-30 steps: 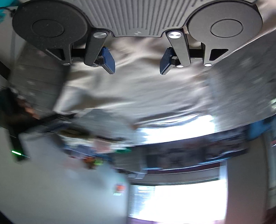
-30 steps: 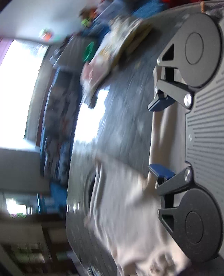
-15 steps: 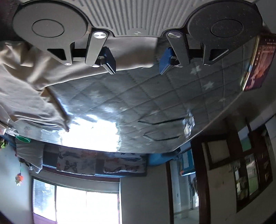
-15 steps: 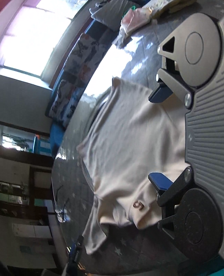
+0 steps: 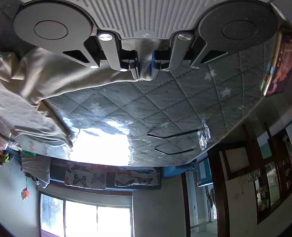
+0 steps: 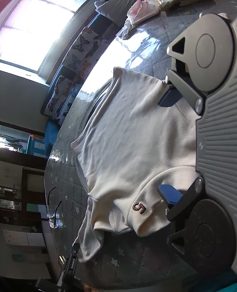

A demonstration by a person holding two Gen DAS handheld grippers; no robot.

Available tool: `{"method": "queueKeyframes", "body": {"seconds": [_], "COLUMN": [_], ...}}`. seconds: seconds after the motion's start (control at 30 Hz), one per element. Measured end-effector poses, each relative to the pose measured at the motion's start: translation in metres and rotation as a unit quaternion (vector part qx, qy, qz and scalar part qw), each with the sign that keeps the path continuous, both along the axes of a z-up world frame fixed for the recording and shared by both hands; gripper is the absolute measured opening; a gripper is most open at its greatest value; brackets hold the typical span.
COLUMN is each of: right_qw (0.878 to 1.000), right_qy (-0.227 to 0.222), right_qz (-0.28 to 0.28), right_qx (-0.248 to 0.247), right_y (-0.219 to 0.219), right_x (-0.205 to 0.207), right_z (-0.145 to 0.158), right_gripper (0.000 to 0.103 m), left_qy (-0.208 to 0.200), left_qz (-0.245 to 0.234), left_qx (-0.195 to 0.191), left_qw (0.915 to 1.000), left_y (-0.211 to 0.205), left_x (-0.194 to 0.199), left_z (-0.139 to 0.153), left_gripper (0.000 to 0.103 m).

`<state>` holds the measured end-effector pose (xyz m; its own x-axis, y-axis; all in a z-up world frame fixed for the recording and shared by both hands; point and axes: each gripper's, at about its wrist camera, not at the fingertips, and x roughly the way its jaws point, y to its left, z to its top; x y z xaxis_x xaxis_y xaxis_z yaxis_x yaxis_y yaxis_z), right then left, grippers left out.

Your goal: Fold clothes

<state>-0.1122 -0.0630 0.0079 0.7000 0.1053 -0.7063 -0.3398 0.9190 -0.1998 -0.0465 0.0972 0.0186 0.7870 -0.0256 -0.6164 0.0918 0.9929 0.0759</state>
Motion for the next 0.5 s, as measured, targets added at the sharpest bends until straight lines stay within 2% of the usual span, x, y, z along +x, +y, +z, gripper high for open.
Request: {"method": "queueKeyframes", "body": {"seconds": [0.2, 0.5], "right_qw": [1.000, 1.000], "right_qy": [0.014, 0.025], "right_qz": [0.001, 0.001], "right_qx": [-0.002, -0.007], "right_y": [0.001, 0.000], "right_x": [0.000, -0.003], "right_z": [-0.009, -0.017], "right_gripper": [0.098, 0.101], "left_qy": [-0.021, -0.042], "left_qz": [-0.018, -0.065], "left_qx": [0.052, 0.136], "left_qw": [0.9983, 0.9877], "left_y": [-0.010, -0.036], "left_x": [0.024, 0.064], "left_z": [0.008, 0.005], "left_gripper": [0.012, 0.012]}}
